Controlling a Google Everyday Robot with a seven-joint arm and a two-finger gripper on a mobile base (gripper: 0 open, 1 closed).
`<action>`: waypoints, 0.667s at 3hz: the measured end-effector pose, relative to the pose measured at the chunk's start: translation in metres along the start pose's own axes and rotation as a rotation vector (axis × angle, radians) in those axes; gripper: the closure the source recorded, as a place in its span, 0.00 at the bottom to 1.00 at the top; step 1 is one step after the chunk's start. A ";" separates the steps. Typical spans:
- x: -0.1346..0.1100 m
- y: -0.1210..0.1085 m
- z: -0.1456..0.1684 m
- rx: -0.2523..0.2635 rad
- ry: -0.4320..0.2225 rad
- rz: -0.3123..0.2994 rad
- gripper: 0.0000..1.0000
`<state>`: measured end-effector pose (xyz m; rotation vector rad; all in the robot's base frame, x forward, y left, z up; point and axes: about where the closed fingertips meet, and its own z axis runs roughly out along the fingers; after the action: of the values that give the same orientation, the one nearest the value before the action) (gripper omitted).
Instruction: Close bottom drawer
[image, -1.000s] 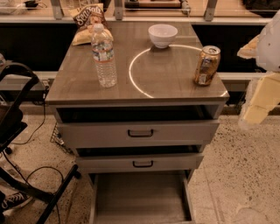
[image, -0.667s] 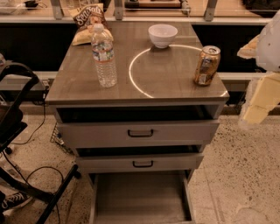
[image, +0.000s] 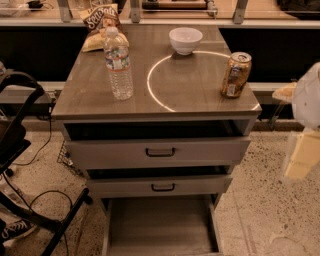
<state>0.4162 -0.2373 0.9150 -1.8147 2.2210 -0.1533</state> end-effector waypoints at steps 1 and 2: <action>0.036 0.048 0.059 -0.009 0.011 -0.047 0.24; 0.051 0.087 0.103 -0.044 0.012 -0.072 0.46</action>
Offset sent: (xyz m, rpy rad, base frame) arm -0.1004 -0.0288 -0.1973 -0.0253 0.0832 0.1031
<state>0.3528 -0.2601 0.7875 -1.9231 2.1846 -0.1309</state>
